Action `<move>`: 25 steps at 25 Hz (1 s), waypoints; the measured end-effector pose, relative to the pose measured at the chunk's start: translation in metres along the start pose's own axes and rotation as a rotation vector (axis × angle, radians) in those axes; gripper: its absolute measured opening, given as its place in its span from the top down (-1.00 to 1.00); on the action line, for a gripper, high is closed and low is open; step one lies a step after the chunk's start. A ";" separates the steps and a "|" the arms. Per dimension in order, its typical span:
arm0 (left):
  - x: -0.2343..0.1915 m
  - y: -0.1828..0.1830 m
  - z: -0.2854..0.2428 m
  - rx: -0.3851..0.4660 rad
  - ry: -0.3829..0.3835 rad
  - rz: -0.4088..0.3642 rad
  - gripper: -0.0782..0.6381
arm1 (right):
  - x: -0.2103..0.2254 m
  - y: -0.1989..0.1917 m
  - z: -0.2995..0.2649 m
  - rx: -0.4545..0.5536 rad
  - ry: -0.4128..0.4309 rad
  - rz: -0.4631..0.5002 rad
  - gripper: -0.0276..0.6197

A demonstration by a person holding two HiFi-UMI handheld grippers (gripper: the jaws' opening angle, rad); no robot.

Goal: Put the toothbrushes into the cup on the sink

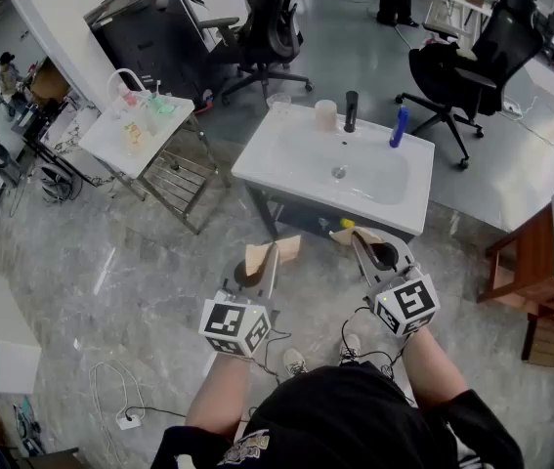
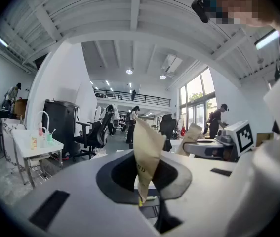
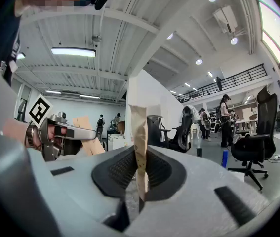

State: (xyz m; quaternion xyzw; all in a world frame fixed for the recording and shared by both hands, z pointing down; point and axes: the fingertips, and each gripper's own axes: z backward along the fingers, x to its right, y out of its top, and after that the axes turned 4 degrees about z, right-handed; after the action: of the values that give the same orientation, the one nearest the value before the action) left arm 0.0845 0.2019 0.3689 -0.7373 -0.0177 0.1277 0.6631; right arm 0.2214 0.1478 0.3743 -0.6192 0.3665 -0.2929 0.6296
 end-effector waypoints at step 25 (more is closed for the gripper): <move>-0.035 0.006 0.021 0.007 -0.039 0.018 0.68 | -0.027 0.008 -0.019 -0.001 -0.058 -0.010 0.80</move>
State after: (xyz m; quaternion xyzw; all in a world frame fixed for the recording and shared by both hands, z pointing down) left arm 0.0455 0.2144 0.3668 -0.7324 -0.0236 0.1481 0.6641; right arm 0.1901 0.1600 0.3693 -0.6295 0.3451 -0.2780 0.6382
